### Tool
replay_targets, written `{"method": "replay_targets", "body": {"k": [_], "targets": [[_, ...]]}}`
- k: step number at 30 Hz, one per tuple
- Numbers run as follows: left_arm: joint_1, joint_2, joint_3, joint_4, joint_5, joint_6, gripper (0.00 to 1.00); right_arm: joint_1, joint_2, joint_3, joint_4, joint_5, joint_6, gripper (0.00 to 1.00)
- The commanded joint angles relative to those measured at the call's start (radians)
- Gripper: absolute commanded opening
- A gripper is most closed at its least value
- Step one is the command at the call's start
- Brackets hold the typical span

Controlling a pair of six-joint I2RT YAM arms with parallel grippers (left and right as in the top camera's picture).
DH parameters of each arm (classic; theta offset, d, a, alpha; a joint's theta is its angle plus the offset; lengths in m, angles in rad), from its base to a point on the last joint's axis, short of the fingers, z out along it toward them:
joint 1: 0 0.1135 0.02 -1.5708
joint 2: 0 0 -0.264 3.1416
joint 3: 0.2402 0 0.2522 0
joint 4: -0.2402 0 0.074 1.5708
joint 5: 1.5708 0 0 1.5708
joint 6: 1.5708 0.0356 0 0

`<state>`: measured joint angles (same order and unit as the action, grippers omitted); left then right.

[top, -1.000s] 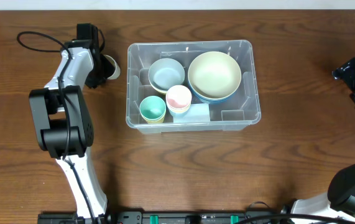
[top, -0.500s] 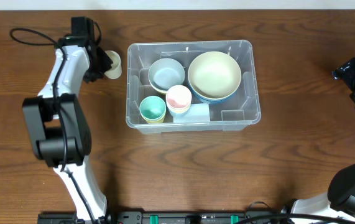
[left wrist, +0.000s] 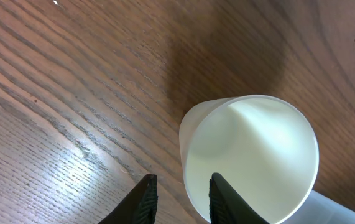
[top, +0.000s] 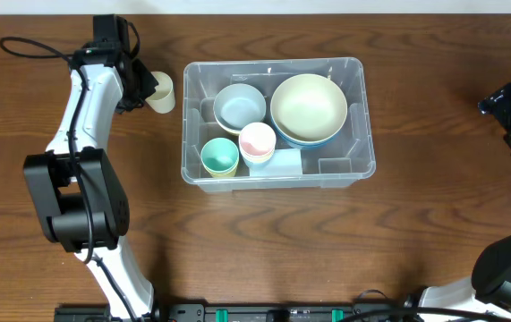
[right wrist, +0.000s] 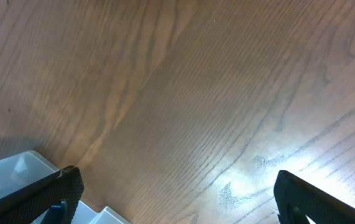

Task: Pack container
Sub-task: 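Position the left gripper around the white cup rim and grasp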

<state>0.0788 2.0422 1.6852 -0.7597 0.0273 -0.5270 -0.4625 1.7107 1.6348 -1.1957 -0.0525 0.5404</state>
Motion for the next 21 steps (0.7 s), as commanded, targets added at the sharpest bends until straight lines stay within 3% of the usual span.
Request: {"method": "replay_targets", "body": {"k": [1, 11, 16, 21], "targets": [[0.007, 0.015, 0.015, -0.005, 0.007, 0.010, 0.30, -0.010, -0.007, 0.001, -0.001, 0.003, -0.006, 0.99], [-0.005, 0.061, 0.015, 0.014, 0.016, 0.018, 0.30, -0.010, -0.007, 0.001, -0.001, 0.003, -0.006, 0.99], [-0.006, 0.060, 0.015, 0.015, 0.018, 0.021, 0.20, -0.010, -0.007, 0.001, -0.001, 0.003, -0.006, 0.99], [-0.007, 0.062, 0.015, 0.012, 0.018, 0.022, 0.20, -0.010, -0.007, 0.001, -0.001, 0.003, -0.006, 0.99]]}}
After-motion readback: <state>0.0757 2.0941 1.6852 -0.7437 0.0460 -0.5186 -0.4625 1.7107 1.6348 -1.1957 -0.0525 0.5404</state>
